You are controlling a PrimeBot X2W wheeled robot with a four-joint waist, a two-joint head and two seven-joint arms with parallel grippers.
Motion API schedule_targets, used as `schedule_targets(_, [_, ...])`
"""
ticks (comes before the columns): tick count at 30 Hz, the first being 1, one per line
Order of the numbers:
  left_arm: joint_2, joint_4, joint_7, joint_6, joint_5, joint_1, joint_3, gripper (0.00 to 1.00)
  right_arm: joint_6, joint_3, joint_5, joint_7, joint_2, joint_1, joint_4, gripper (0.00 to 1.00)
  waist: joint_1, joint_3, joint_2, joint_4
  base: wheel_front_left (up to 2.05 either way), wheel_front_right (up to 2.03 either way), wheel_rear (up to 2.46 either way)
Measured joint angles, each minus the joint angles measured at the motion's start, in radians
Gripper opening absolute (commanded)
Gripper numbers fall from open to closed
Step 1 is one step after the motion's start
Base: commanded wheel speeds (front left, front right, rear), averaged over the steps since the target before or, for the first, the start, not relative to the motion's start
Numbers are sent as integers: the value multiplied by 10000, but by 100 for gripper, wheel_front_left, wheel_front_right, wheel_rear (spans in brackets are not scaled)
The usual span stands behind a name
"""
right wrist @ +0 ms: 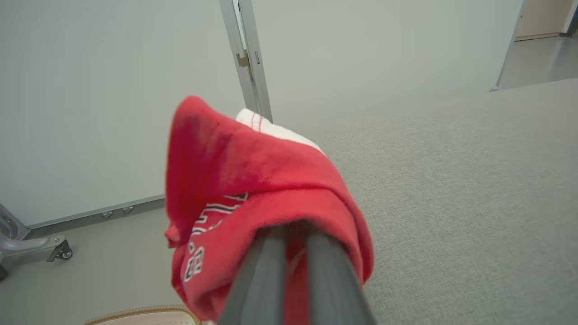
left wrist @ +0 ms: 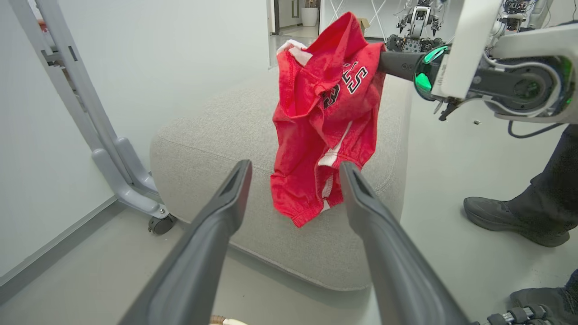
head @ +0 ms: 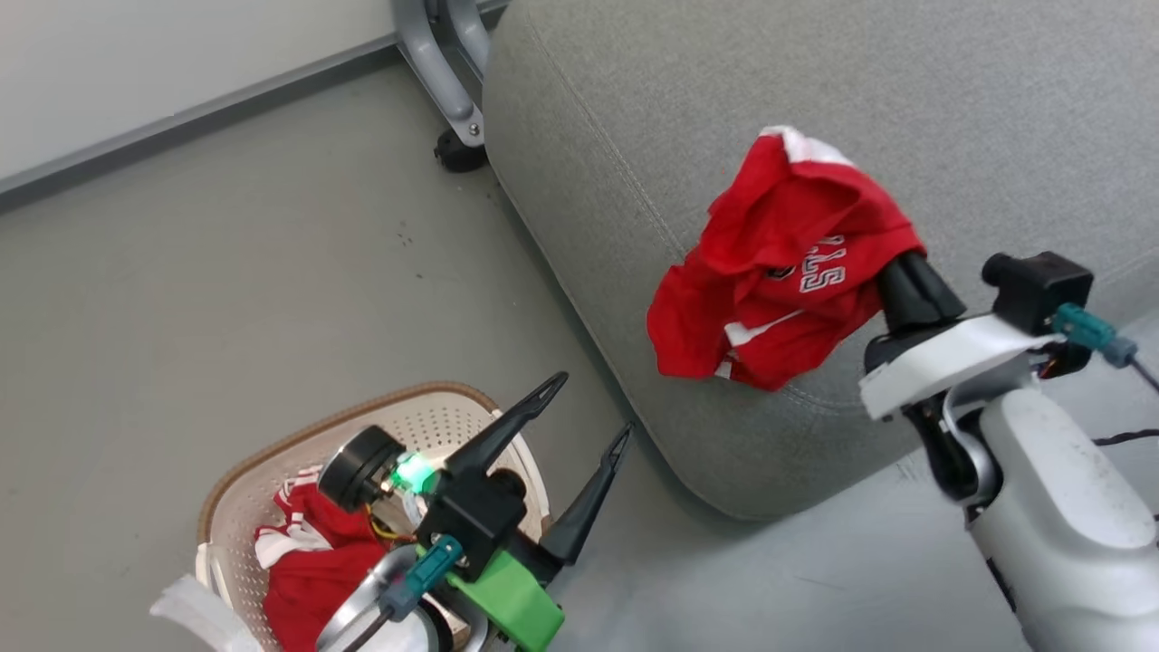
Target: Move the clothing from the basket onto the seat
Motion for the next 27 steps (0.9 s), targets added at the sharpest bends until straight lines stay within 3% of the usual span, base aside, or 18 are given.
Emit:
schedule_targets(9, [-88, -222, 295, -430, 522, -1493, -337, 100, 0, -1946, 31, -48, -445, -1776, 180, 0, 0, 1329, 0, 26, 0, 0, 0])
schedule_targets(15, [-238, -167, 148, -508, 830, -2262, -408, 100, 0, -3009, -107, -52, -1239, -3403, 422, 0, 1, 2378, 0, 562, 0, 0, 0])
schedule_targets(20, [-347, -77, -25, -546, 991, -2810, -470, 100, -2, -3599, -69, -54, -1733, -4167, 1417, 0, 1, 3131, 0, 1192, 0, 0, 0])
schedule_targets(27, [-401, 215, -263, -545, 1026, -2997, -529, 100, 0, -3965, -199, -54, -1402, -4121, 2640, 0, 2, 3954, 0, 1957, 0, 0, 0])
